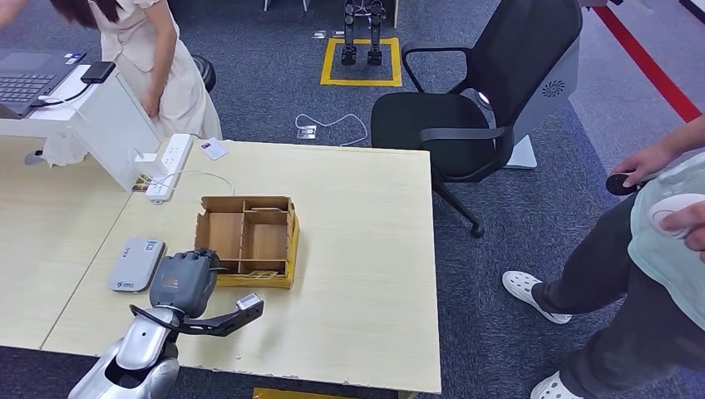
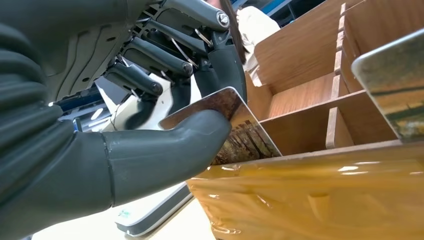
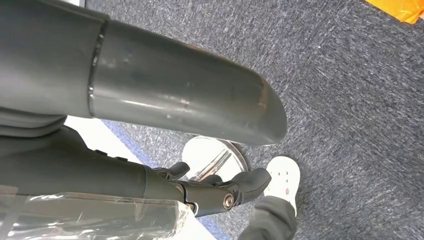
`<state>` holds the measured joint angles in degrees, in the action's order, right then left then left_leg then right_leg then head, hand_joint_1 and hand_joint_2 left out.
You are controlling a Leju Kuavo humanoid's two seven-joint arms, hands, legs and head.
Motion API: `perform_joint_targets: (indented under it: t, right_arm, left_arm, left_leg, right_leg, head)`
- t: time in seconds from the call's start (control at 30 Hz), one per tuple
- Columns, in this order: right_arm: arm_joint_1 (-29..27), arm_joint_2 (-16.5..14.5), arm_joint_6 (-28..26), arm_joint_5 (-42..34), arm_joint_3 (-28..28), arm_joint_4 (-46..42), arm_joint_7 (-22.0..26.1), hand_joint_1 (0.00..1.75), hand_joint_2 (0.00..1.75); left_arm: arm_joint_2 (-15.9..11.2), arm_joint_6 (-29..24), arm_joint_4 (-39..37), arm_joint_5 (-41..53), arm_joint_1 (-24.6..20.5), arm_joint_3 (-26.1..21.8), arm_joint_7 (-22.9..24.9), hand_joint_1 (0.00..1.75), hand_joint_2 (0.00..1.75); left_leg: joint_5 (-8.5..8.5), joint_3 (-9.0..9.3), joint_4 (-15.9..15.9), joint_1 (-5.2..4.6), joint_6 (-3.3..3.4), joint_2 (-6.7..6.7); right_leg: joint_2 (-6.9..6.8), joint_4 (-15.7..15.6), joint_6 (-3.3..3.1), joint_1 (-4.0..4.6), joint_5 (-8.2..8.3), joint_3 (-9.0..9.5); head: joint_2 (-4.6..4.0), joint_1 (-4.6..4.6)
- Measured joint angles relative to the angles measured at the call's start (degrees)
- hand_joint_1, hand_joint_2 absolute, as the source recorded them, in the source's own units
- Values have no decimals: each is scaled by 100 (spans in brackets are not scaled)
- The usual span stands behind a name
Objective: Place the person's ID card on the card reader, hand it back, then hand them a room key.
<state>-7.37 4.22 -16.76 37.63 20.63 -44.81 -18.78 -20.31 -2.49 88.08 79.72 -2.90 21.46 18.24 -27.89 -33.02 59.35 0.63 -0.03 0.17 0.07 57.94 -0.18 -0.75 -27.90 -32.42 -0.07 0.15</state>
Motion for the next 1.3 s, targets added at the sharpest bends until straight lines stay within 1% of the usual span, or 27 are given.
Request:
perform_joint_targets:
  t: [0.77, 0.9, 1.0, 1.07, 1.13, 1.2, 1.3]
  right_arm:
    - [10, -9, -30, 13, -2, 51, 77, 0, 0]
    - [10, -12, -31, 15, -3, 51, 91, 0, 0]
    - [10, -14, -37, 15, -4, 53, 96, 0, 0]
    - [10, -15, -48, 14, -4, 56, 105, 0, 0]
    - [11, -15, -58, 10, -4, 66, 138, 0, 0]
    - [17, -15, -67, -5, -4, 87, 182, 0, 0]
    - [34, -15, -91, -44, -4, 134, 228, 0, 0]
  left_arm:
    - [0, -13, 0, -45, 0, 1, -62, 175, 175]
    - [3, -125, 0, -125, 0, 0, -143, 175, 175]
    - [1, -390, 5, -312, -23, -6, -267, 175, 175]
    - [-22, -587, 39, -457, -97, -38, -360, 175, 175]
    - [-101, -790, 113, -676, -259, -109, -499, 175, 175]
    - [-261, -928, 209, -1021, -539, -230, -716, 175, 175]
    - [-520, -876, 345, -1389, -998, -473, -1026, 175, 175]
  left_leg:
    - [0, 1, 0, 0, 0, 0]
    - [0, 1, 0, 0, 0, 0]
    - [1, 1, 0, 0, 1, 0]
    - [3, 0, 1, 0, 1, -1]
    - [5, -1, 1, 2, -1, -2]
    - [10, -2, 1, 4, -5, -4]
    - [14, -1, 0, 5, -8, -4]
  right_leg:
    - [-1, 0, 0, 0, 0, 1]
    - [0, 0, 0, 0, 0, 1]
    - [0, 0, 0, 0, 0, 0]
    - [-1, 0, 0, 0, 0, 0]
    - [-2, 1, 0, 1, 2, -1]
    - [-2, 2, 0, 3, 4, -1]
    - [-2, 4, -4, 4, 9, -1]
  head:
    - [0, 0]
    - [0, 0]
    - [0, 0]
    - [0, 1]
    - [0, 1]
    - [0, 0]
    - [0, -1]
